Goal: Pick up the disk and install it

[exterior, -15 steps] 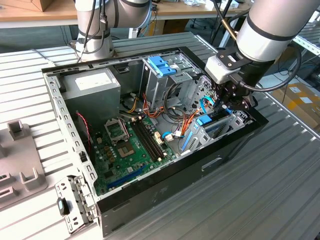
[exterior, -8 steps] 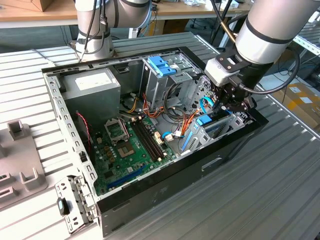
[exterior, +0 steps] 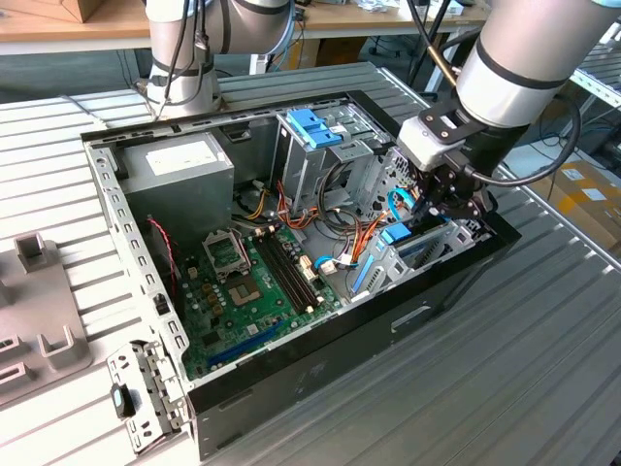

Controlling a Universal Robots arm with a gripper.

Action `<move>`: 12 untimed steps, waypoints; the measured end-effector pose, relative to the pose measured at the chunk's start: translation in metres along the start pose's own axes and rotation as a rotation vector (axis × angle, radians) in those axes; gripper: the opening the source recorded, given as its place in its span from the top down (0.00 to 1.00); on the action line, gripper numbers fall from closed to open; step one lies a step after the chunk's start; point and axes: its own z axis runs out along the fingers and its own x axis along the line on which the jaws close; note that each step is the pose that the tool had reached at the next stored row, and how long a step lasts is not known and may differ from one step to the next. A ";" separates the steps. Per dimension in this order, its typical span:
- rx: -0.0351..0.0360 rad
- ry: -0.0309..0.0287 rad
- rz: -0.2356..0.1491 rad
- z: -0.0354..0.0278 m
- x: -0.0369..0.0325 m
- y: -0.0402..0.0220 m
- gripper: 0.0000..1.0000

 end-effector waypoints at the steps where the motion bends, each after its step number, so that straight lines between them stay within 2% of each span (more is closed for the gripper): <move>1: -0.0001 0.0000 0.000 0.0006 0.0006 0.0001 0.84; 5: 0.0000 -0.0002 0.000 0.0042 0.0021 0.0009 0.83; 6: 0.0000 0.0002 0.000 0.0040 0.0022 0.0008 0.64; 7: -0.0001 0.0002 0.000 -0.0103 0.0007 -0.0017 0.64; 8: -0.0001 0.0002 0.000 -0.0164 0.0001 -0.0028 0.64; 12: 0.0000 0.0000 0.000 -0.0215 -0.0004 -0.0037 0.64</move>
